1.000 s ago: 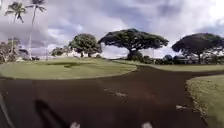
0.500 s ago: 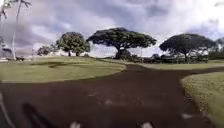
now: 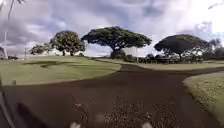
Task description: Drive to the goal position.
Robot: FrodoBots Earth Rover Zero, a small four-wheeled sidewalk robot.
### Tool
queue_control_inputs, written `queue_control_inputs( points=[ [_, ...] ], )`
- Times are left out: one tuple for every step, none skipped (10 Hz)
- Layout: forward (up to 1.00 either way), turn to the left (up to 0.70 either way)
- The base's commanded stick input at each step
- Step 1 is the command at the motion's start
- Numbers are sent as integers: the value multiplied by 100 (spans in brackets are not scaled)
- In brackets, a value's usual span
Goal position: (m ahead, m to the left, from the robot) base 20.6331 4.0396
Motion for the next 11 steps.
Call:
queue_control_inputs(
  points=[
    [70,-11],
    [70,-17],
    [70,0],
    [70,0],
    [70,0],
    [70,0],
    [70,-16],
    [70,-27],
    [70,-27],
    [70,-27],
    [70,-17]
  ],
)
